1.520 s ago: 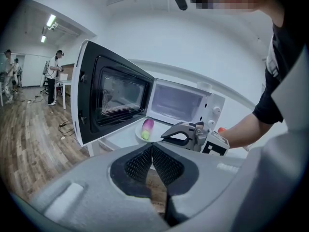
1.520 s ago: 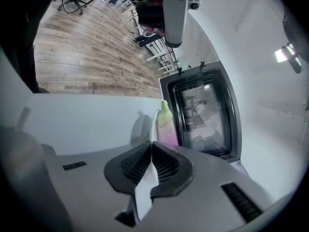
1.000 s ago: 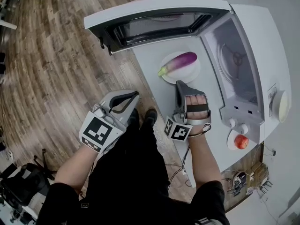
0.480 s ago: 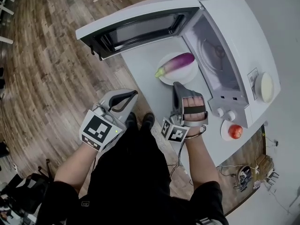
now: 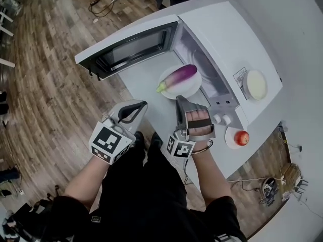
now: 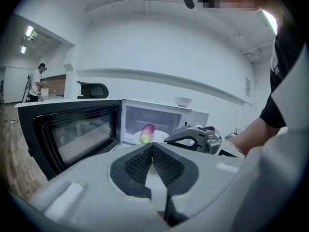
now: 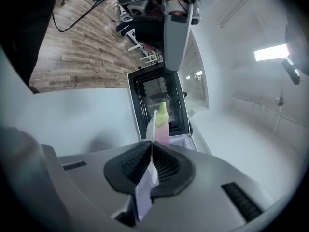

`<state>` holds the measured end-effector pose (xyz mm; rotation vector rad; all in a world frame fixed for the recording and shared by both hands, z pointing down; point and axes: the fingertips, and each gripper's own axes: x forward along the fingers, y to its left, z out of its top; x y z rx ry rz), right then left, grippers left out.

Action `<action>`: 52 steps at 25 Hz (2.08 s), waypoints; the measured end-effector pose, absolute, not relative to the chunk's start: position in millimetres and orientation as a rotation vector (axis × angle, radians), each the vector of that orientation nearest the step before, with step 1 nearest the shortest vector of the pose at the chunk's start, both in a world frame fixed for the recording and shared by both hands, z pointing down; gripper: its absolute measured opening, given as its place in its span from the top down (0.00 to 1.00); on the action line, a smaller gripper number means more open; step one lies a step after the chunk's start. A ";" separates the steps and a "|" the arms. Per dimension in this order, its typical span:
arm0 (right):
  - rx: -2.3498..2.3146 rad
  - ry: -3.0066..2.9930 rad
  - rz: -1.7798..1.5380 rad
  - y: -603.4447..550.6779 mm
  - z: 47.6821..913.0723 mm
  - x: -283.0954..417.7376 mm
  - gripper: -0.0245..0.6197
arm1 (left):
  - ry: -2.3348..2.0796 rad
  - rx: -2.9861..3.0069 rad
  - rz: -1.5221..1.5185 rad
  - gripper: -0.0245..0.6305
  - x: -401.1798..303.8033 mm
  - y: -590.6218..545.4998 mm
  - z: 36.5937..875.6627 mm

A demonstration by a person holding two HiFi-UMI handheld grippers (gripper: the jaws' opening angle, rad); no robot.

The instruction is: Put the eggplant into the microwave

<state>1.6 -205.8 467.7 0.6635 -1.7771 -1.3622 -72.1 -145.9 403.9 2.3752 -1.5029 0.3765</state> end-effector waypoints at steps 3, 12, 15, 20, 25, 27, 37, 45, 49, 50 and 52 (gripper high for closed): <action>0.694 -1.759 -1.353 -209.9 458.7 5.6 0.93 | -1.465 2.410 0.386 0.95 -65.6 -152.3 400.2; 0.831 -1.608 -1.277 -231.1 464.1 -4.7 0.93 | -1.264 2.551 0.416 0.95 -79.4 -180.4 408.1; 0.901 -1.556 -1.232 -237.7 468.5 -5.8 0.92 | -1.188 2.611 0.449 0.95 -87.3 -186.7 412.7; 0.961 -1.505 -1.170 -249.0 476.3 -2.3 0.92 | -1.146 2.624 0.455 0.95 -99.3 -194.0 417.5; 0.971 -1.478 -1.126 -262.1 494.5 6.1 0.92 | -1.105 2.641 0.455 0.95 -96.6 -204.1 425.4; 0.986 -1.466 -1.100 -268.3 502.4 12.0 0.92 | -1.084 2.651 0.468 0.95 -94.4 -209.9 430.5; 1.036 -1.435 -0.985 -292.9 526.9 36.1 0.92 | -1.030 2.647 0.493 0.95 -84.2 -225.4 443.7; 1.049 -1.434 -0.915 -307.2 534.5 45.3 0.93 | -1.008 2.639 0.498 0.95 -80.3 -234.8 449.2; 1.044 -1.439 -0.896 -315.1 538.5 44.0 0.92 | -1.001 2.632 0.498 0.95 -78.8 -240.0 452.1; 1.045 -1.443 -0.888 -317.5 539.2 43.6 0.92 | -1.002 2.630 0.498 0.95 -78.9 -241.5 452.6; 1.047 -1.452 -0.870 -322.9 540.3 42.6 0.92 | -1.002 2.625 0.498 0.95 -79.6 -244.3 453.6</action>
